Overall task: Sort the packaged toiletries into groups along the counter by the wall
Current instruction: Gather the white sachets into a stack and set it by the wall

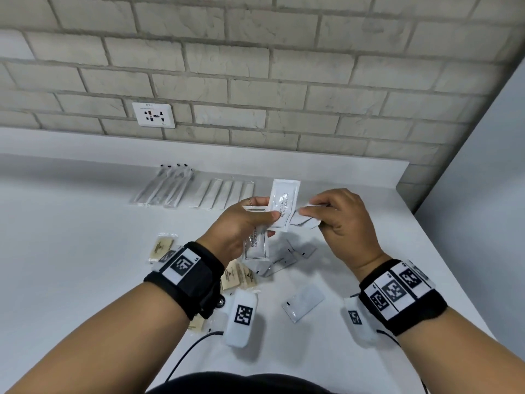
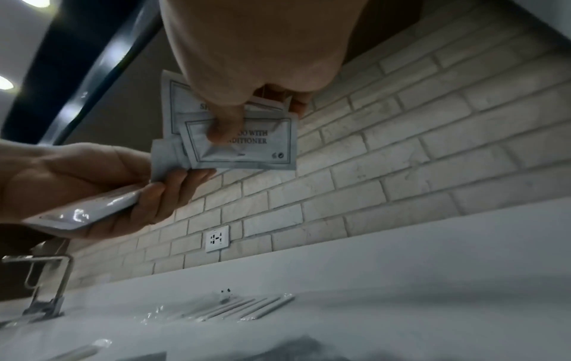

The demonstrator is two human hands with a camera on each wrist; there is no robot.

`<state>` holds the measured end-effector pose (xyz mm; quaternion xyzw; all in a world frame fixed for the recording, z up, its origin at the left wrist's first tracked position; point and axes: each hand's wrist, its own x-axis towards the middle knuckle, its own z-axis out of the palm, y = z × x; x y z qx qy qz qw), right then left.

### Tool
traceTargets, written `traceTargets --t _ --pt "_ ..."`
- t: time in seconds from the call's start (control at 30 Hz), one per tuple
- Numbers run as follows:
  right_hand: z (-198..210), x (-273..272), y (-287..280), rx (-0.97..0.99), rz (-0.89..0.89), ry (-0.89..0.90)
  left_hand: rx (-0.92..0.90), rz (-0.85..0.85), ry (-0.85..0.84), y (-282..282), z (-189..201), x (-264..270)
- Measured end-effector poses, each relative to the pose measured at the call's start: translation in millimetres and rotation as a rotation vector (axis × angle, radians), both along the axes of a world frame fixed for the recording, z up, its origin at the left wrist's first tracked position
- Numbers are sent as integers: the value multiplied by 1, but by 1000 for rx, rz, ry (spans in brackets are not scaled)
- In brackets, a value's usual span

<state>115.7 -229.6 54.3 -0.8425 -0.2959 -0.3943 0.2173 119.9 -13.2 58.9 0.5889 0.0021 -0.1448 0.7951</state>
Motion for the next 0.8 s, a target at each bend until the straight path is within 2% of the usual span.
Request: traceTargets --t 0.07,0.23,0.4,0.53,0.6,0.67,0.8 --pt "-5 -1 -3 71 30 95 -5 53 -23 2 -2 0" --pt "1 -10 -4 441 4 580 22 109 -67 5 -5 -1" --pt "36 -4 6 633 88 788 92 201 -111 1 -7 -1" --pt "48 7 27 894 195 1004 -52 174 -111 -11 -4 -1" --pt "41 7 45 941 178 1021 -92 88 -126 -19 0 -3" --pt "34 7 55 962 101 935 -138 32 -115 -22 3 -4" --pt "45 12 43 1108 98 830 -247 -49 -43 -9 11 -6"
